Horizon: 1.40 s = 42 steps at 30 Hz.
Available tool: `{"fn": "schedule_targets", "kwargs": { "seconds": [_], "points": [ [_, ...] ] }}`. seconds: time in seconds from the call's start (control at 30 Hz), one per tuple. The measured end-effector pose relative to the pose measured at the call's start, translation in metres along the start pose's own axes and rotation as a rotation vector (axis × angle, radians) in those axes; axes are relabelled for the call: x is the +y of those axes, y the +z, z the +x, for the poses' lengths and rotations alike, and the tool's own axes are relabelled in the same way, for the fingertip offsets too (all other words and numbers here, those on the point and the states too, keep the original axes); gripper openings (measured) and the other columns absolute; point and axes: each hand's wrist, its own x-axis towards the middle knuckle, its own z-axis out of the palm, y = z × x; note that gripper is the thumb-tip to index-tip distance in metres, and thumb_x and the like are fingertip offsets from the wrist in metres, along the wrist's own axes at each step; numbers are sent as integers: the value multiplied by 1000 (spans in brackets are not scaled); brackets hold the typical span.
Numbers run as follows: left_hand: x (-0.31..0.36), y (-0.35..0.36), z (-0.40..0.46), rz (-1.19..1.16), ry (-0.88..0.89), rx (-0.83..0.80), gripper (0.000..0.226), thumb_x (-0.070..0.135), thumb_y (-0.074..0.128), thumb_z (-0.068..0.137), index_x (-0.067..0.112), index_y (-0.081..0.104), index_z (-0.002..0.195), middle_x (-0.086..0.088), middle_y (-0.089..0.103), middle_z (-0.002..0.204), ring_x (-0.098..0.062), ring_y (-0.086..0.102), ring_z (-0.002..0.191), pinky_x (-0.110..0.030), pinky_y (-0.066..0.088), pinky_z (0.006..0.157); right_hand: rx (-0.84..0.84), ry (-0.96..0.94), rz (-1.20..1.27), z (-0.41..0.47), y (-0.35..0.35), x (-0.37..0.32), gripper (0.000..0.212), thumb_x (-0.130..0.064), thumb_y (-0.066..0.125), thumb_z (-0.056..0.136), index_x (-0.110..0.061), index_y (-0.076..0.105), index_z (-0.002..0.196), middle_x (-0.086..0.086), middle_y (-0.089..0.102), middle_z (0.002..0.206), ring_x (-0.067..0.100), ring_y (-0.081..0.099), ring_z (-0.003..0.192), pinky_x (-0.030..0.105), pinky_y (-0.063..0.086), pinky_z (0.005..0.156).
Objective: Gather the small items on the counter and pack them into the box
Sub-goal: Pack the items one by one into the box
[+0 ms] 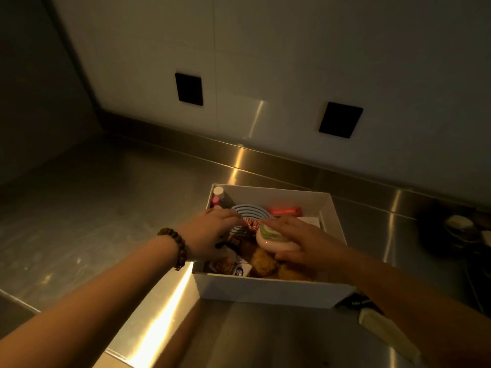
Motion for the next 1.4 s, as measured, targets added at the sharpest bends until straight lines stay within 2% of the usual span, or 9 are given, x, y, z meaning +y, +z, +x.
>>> {"fn": "schedule_targets", "kwargs": {
  "seconds": [0.1,0.2,0.37,0.5,0.6,0.77,1.07,1.23,1.4],
  "points": [
    [0,13,-21,-118,-119,217,64,42,63,83,32,35,140,9,24,151,-15,20,140,-34,25,113,-104,-77,-147,7,9,0,75,-45,59,86,-60,7,137,-14,17,152,13,24,135,40,32,109],
    [3,26,-29,-307,-261,246,67,40,58,87,30,26,145,9,6,157,-14,0,145,-39,17,116,-142,-109,-292,17,20,-1,75,-51,55,87,-57,1,139,-11,15,153,17,18,139,44,27,110],
    [6,30,-31,-467,-289,249,68,35,53,92,32,17,149,18,-9,156,-14,22,140,-32,37,107,-117,-190,-487,26,33,-3,76,-51,48,91,-44,-5,145,-3,11,157,20,14,142,46,23,113],
    [6,30,-32,-475,-286,258,68,34,53,92,31,16,149,18,-10,156,-14,17,142,-32,32,111,-179,-230,-555,30,40,2,77,-54,42,92,-44,-17,141,-7,-9,158,17,-12,144,45,-3,116],
    [4,30,-31,-483,-261,277,68,33,54,91,32,18,148,20,-8,155,-13,12,143,-37,30,114,-205,-189,-508,29,32,1,80,-56,44,90,-44,-19,138,-14,-20,151,11,-24,138,39,-9,112],
    [0,34,-29,-471,-249,292,66,36,55,90,34,20,147,19,-8,156,-15,9,144,-42,26,116,-137,-133,-421,21,22,4,86,-65,45,84,-45,-15,142,-15,-15,155,9,-16,143,46,4,119],
    [-2,32,-29,-392,-216,320,68,39,55,90,31,19,147,8,3,158,-17,1,146,-44,12,119,210,118,-161,-20,12,-12,66,-56,40,91,-50,1,144,-12,-3,158,13,1,145,46,16,117],
    [23,17,-20,-404,-114,354,69,38,61,85,25,28,145,1,30,150,-19,28,137,-42,32,112,340,236,-125,-61,13,-14,70,-63,33,84,-38,12,146,-12,2,157,9,3,144,31,10,114],
    [89,11,1,-457,22,306,67,37,57,89,23,25,146,0,35,147,-17,35,133,-37,35,109,432,355,-69,-110,12,-1,60,-45,44,94,-29,21,147,-7,13,157,11,14,143,30,14,115]
  ]
}}
